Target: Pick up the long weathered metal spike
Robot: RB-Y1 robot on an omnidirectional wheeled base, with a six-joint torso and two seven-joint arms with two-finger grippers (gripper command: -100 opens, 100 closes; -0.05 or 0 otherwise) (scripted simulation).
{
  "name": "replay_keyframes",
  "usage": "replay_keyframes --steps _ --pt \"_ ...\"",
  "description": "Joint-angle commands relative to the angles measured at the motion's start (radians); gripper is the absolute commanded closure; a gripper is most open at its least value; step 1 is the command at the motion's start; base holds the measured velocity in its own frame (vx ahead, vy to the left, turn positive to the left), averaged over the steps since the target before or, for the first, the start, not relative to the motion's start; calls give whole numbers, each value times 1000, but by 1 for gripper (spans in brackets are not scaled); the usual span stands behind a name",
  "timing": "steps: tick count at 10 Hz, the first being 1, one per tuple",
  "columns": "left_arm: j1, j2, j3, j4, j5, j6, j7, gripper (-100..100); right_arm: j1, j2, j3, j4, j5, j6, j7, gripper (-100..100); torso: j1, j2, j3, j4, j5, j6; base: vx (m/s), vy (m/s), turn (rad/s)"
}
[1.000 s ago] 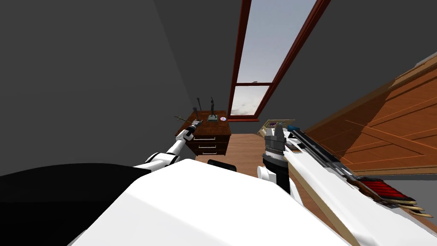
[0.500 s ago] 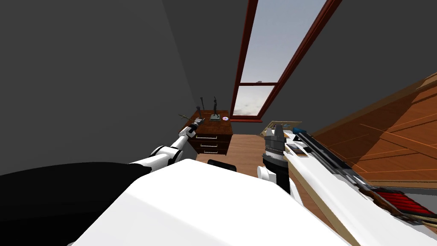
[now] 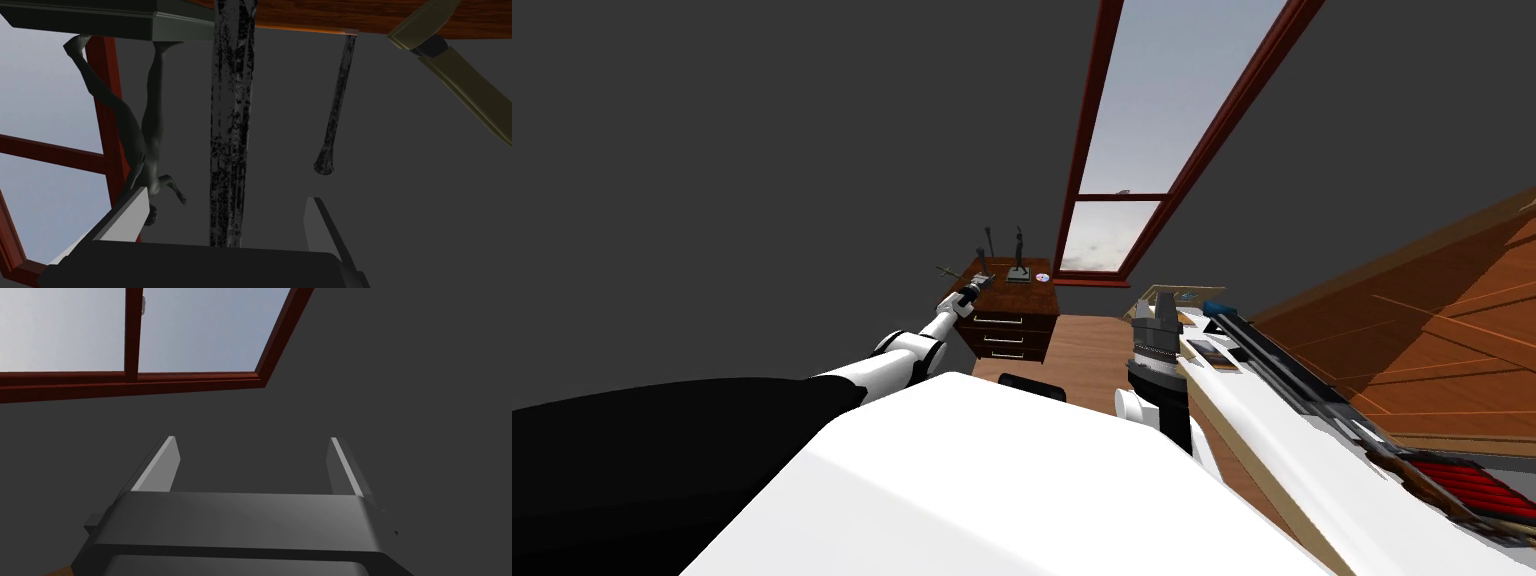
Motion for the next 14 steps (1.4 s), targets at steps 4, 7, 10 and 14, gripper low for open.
replay_keyframes --steps 4,7,10,14 --pt "-2 0 1 3 0 -1 -1 100 0 0 0 0 0 0 0 0 0 -1 -1 0 0 0 -1 -1 -2" --pt "-2 0 0 3 0 -2 -1 0 0 0 0 0 0 0 0 0 0 -1 -1 0 0 0 0 0 0" --pt "101 -2 42 -102 -2 36 21 100 0 0 0 0 0 0 0 0 1 -4 -3 -2 2 1 35 12 -143" --pt "209 -3 63 -224 -3 56 32 100 0 0 0 0 0 0 0 0 2 -5 -6 -6 5 2 28 6 -82"
